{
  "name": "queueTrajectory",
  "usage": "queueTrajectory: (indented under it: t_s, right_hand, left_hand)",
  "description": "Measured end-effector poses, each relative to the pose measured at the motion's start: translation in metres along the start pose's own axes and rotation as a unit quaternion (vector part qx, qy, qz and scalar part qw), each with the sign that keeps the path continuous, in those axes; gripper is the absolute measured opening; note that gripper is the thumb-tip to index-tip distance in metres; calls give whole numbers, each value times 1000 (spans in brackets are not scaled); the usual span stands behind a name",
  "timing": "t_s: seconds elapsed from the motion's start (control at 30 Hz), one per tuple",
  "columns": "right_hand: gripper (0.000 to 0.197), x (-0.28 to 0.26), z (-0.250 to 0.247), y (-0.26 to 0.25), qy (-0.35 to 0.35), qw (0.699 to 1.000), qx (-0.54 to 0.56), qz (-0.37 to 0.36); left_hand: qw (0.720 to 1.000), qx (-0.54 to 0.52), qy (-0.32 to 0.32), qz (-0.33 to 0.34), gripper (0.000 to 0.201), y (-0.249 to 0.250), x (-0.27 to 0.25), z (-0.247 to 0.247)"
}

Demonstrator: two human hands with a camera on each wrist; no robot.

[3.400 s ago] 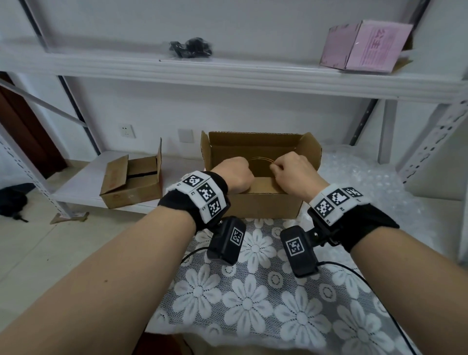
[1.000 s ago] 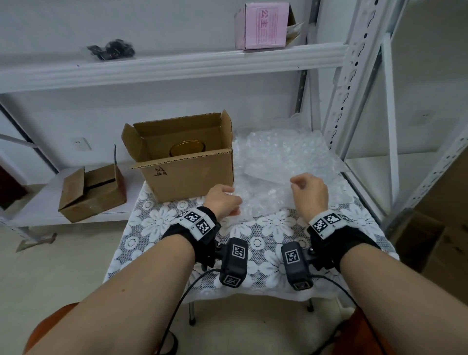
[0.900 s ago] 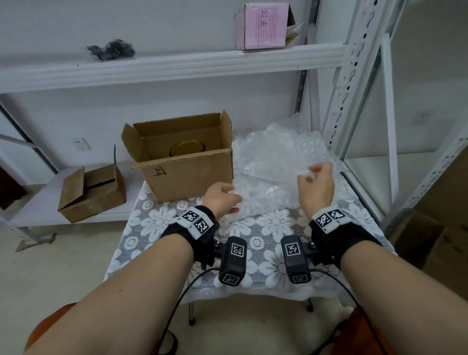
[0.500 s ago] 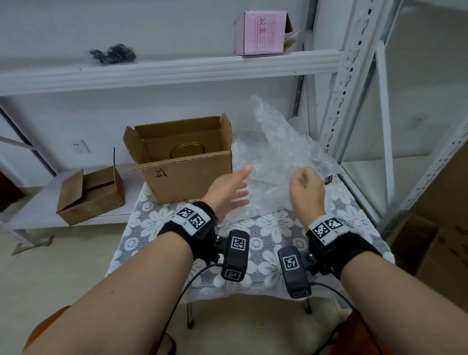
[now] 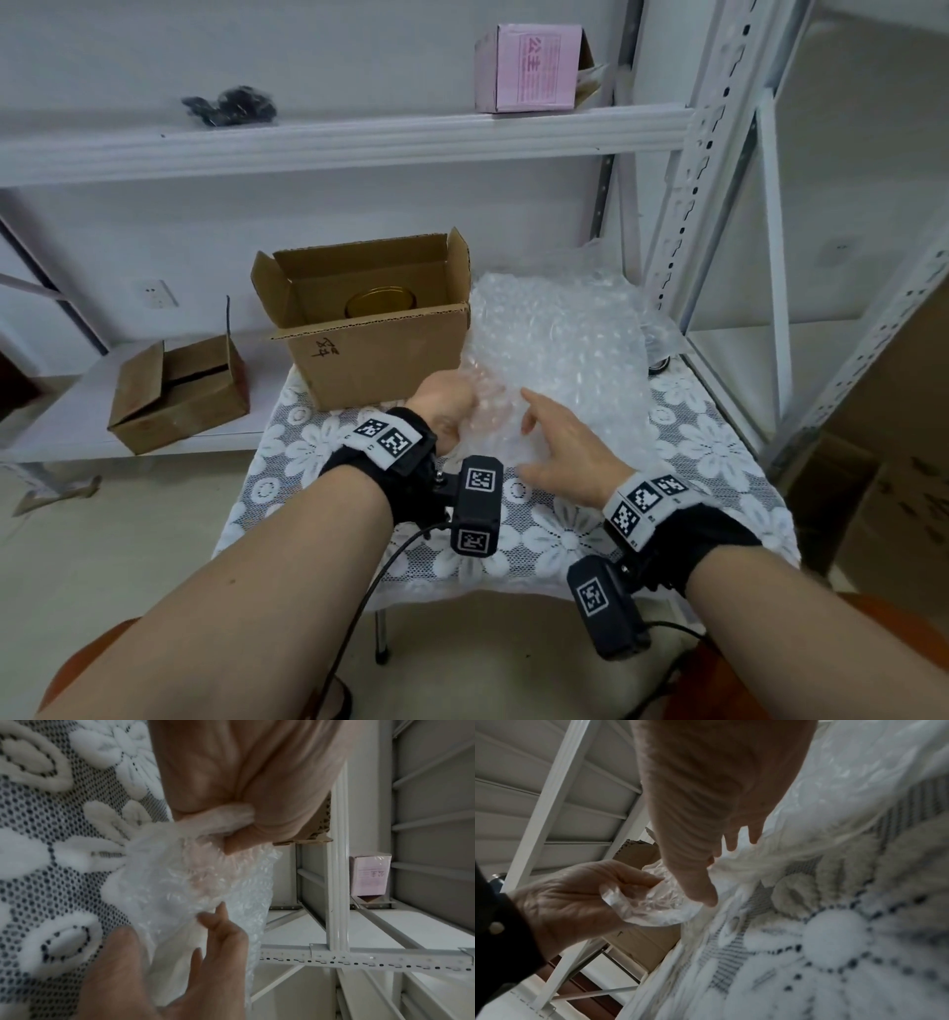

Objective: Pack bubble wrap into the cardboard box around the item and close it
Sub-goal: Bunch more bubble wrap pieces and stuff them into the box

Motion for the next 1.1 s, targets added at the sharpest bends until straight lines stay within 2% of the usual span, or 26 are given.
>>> queueTrajectory:
  t_s: [0.07, 0.1, 0.17, 0.27, 0.4, 0.57, 0.7, 0.8, 0.9, 1.1]
  right_hand:
    - [87, 2, 3, 5, 4, 1000, 6, 17]
    - [98, 2, 4, 5, 11, 1000, -3, 17]
    - [106, 5, 7, 6, 26, 999, -27, 13]
    - [106, 4, 8, 5, 53, 996, -66, 4]
    - [107, 1, 10, 4, 66, 991, -119, -1]
    - [104, 2, 3, 5, 133, 984, -117, 6]
    - [93, -1, -7, -1, 203, 970, -131, -22]
    - [98, -3, -5, -4, 204, 964, -164, -56]
    - [101, -4, -5, -9, 207, 955, -193, -88]
    - [98, -4, -9, -20, 219, 946, -216, -100]
  left_hand:
    - [1000, 5, -7, 13, 31, 2, -6, 1]
    - [1000, 13, -6, 21, 40, 3, -7, 1]
    - [999, 19, -8, 33, 53, 5, -9, -1]
    - [996, 68, -18, 52, 54, 7, -10, -1]
    - [991, 107, -11, 84, 38, 10, -9, -6]
    - [993, 66, 41, 86, 28, 9, -6, -17]
    - [995, -11, 60, 79, 34, 9, -11, -14]
    - [993, -64, 73, 69, 37, 7, -11, -15]
    - [993, -81, 63, 56, 31, 5, -15, -12]
    - [991, -117, 43, 39, 33, 5, -27, -8]
Point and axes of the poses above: each hand's wrist, its own x-axis towards the middle knuckle, its own z-axis out of the palm, y = z × x, the point moved 6 cm from there along x, towards the middle knuckle, and after that the axes turned 8 degrees about -x, right-handed, at the moved point
